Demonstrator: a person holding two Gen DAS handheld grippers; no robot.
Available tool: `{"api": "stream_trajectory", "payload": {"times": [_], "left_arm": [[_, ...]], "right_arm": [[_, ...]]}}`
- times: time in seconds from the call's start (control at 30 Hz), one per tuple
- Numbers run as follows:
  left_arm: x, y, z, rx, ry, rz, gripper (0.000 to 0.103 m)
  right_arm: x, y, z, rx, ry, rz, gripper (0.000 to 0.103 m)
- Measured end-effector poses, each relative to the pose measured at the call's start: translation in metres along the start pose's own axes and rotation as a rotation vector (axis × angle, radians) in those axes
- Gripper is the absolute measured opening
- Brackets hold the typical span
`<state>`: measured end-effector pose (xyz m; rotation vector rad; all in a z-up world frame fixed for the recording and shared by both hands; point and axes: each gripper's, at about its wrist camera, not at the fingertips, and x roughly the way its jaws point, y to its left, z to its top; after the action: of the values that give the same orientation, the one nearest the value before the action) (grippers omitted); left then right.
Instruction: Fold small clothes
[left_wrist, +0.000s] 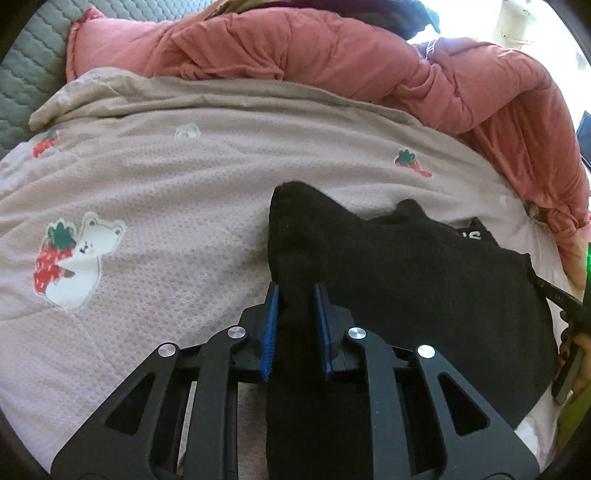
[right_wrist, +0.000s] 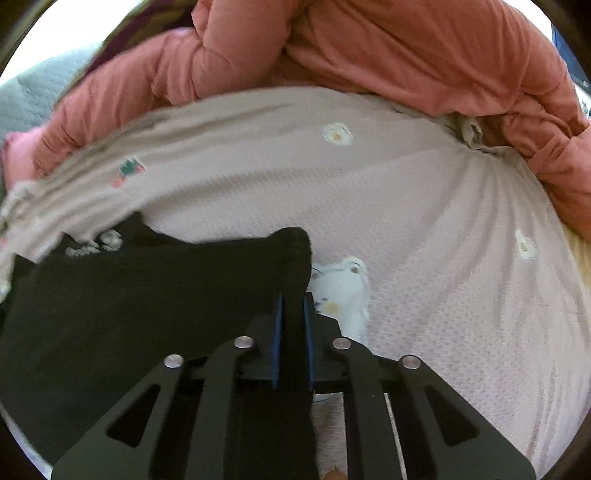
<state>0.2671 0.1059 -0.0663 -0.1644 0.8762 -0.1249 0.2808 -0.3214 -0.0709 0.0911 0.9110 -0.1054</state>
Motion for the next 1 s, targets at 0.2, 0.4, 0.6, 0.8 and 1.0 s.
{"api": "stream_trajectory", "payload": {"times": [0.2, 0.4, 0.6, 0.8, 1.0], "left_arm": [[0.002, -0.003, -0.001, 0.009, 0.004, 0.021, 0.013], [0.001, -0.001, -0.004, 0.002, 0.016, 0.03, 0.018], [-0.002, 0.002, -0.006, -0.007, 0.02, 0.043, 0.025], [-0.008, 0.008, -0.007, -0.032, 0.022, 0.046, 0.031], [-0.011, 0.017, -0.009, -0.059, 0.022, 0.047, 0.036]], "right_arm": [[-0.02, 0.001, -0.002, -0.001, -0.025, -0.042, 0.044], [-0.053, 0.011, -0.01, 0.008, -0.075, 0.017, 0.069], [-0.083, 0.036, -0.021, -0.042, -0.112, 0.082, 0.074], [-0.103, 0.063, -0.034, -0.105, -0.129, 0.127, 0.081], [-0.114, 0.079, -0.044, -0.131, -0.116, 0.17, 0.086]]}}
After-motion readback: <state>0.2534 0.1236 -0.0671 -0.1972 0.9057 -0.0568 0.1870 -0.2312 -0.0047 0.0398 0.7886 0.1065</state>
